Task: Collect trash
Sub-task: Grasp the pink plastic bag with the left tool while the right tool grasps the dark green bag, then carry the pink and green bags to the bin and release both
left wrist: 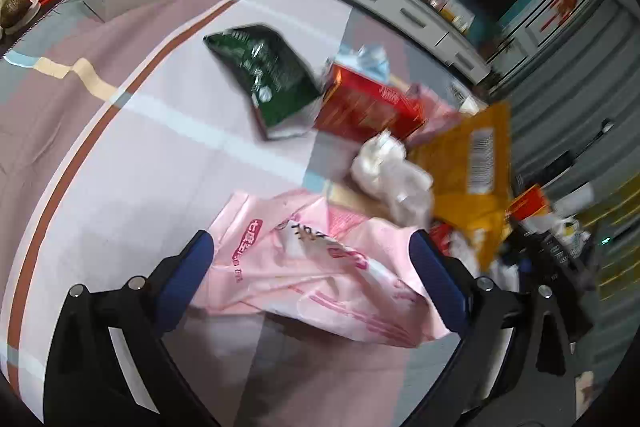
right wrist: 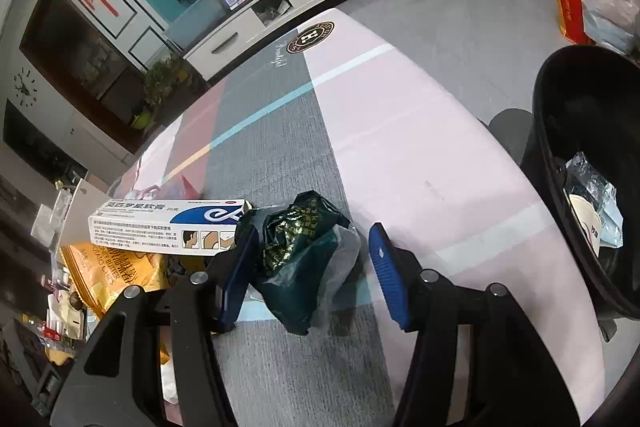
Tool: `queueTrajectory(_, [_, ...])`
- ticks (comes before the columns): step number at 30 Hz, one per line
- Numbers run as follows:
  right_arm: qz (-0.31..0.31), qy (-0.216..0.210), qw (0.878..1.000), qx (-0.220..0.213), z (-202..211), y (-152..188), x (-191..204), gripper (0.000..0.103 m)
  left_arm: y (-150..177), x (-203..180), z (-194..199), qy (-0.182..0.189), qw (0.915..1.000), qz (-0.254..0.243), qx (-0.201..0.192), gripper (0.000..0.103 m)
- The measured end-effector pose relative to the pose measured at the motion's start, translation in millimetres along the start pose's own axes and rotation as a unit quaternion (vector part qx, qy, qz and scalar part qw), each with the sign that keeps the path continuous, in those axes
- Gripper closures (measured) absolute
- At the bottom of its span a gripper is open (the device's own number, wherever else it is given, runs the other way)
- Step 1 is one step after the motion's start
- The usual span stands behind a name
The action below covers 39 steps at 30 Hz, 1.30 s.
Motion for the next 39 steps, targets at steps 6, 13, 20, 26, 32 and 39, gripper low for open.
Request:
queueTrajectory(6, [0.009,-0.003,1.0,0.005,-0.2,-0.7,1.1,0.05,7.7,-1.4,2.9,-0.009,0.9999,-0.01,0.004,0.038])
queueTrajectory(13, [0.039,0.009,0.999,-0.004,5.2,5.4,11.3,0.06,14.0,-5.7,15.8,0.008,0.9997,-0.023,0.003,0.073])
queueTrajectory(20, [0.052,0.003,0.999,-0.017,16.6,11.1,17.6,0.071,15.9,-2.6,35.7,0.029,0.9993,-0.022,-0.008,0.078])
queueTrajectory(26, [0.046,-0.027,0.998,-0.038,45.1,12.4,16.2,0.071,14.5,-12.4,71.6,0.045,0.9963,-0.044,-0.059,0.078])
queueTrajectory(32, [0.046,-0.042,0.997,-0.044,66.8,15.3,8.6,0.071,17.7,-39.4,86.9,0.085,0.9893,-0.087,-0.08,0.078])
queueTrajectory(39, [0.038,-0.044,0.996,-0.06,88.7,13.3,-9.7,0.071,31.3,-92.8,85.5,0.137,0.977,-0.144,-0.078,0.078])
Point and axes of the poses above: each gripper's, at about its wrist camera, not at the fingertips, and z roughly against the way its jaws point, x to its left, y to its underside, the point moved 2 cm from there along -z, roughly the way its jaws point, and after that the axes turned 8 degrees about y, right-handed, at the moved point
